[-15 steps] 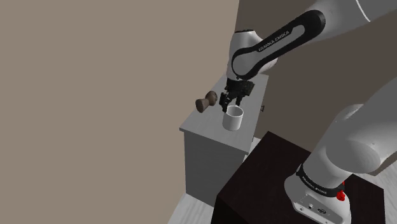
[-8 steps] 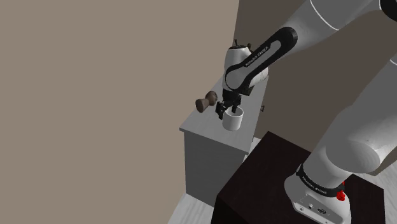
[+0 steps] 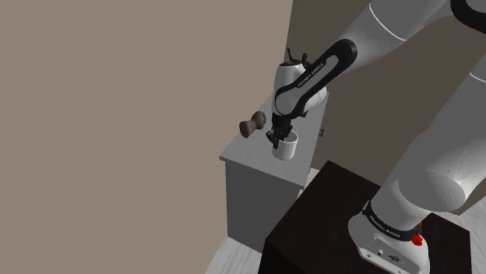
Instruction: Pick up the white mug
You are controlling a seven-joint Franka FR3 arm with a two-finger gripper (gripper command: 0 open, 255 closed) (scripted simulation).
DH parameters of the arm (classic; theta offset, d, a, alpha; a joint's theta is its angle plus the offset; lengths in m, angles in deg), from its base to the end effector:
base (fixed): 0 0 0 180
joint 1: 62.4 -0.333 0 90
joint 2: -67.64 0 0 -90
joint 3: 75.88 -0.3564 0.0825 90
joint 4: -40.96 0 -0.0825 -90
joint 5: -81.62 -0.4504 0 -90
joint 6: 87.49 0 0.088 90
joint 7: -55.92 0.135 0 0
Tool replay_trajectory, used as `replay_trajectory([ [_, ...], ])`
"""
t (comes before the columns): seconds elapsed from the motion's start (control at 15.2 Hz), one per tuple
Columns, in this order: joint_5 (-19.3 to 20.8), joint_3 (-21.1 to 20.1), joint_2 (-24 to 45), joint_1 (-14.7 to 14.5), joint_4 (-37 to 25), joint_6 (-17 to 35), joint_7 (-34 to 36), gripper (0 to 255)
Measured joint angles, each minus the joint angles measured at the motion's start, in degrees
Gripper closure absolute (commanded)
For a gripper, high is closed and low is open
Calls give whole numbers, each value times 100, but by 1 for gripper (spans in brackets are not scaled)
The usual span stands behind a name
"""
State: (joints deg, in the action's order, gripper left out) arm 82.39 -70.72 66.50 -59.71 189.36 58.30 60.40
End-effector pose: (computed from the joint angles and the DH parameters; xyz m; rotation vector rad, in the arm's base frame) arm 0.4685 -0.0644 0.2195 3.1202 -0.3193 -0.0406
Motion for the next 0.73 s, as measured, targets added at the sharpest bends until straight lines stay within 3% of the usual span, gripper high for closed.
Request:
replay_trajectory([
  [0.46, 0, -1, 1, -1, 0, 5, 1, 255],
  [0.73, 29, -2, -219, 2, -28, -246, 23, 255],
])
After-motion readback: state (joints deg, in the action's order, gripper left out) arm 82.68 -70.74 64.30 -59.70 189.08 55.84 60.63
